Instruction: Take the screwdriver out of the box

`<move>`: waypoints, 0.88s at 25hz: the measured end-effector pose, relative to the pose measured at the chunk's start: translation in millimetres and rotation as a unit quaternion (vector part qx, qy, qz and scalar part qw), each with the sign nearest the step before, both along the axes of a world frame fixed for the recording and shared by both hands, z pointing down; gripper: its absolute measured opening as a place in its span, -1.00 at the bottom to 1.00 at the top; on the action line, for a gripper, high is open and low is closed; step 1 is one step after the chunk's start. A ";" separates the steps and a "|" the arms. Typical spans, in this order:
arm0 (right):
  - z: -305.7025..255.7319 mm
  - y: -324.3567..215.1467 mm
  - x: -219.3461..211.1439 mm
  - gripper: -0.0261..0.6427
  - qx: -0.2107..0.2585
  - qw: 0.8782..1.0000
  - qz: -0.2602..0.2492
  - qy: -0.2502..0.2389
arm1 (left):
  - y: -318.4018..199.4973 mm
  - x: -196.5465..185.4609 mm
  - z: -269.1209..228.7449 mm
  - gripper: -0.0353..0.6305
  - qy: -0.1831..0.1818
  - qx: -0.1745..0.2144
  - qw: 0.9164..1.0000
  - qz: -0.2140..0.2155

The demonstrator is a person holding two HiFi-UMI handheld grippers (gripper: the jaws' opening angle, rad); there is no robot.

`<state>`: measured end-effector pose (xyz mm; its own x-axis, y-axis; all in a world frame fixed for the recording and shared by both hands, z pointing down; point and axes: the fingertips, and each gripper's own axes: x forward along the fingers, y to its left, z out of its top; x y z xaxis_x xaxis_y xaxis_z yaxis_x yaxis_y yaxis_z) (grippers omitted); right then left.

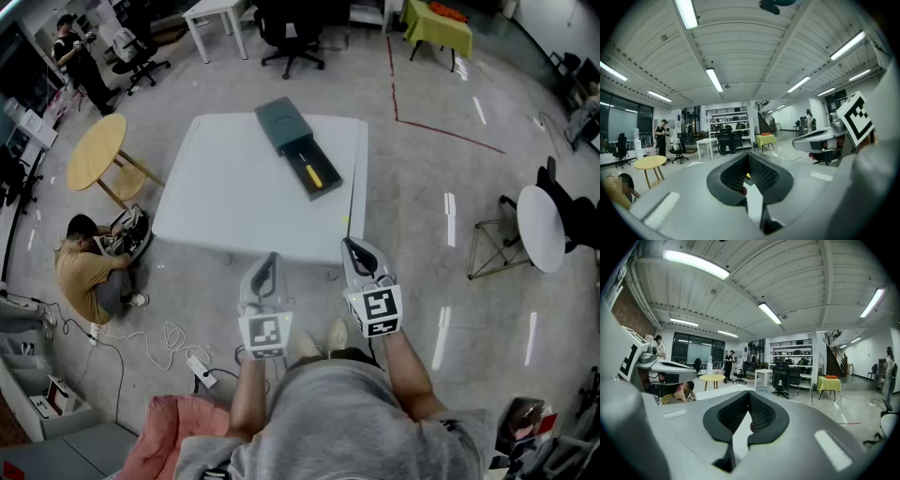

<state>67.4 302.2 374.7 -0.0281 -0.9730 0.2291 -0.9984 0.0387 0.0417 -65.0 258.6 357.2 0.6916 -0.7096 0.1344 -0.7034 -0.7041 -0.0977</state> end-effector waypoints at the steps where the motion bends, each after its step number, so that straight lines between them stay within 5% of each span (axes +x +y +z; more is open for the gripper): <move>1: -1.2 0.4 1.3 -0.91 0.000 1.000 0.000 0.000 | 0.6 1.7 -1.1 -0.86 -0.001 0.000 1.000 0.000; 22: 5.3 -29.8 43.0 -0.91 -0.008 0.999 -0.045 0.000 | -14.6 38.6 -2.1 -0.86 -0.031 0.021 0.999 -0.038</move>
<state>110.3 272.4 380.0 -0.1157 -0.9625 0.2453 -0.9908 0.1293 0.0400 -26.3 244.0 355.1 0.6274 -0.7653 0.1435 -0.7460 -0.6436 -0.1712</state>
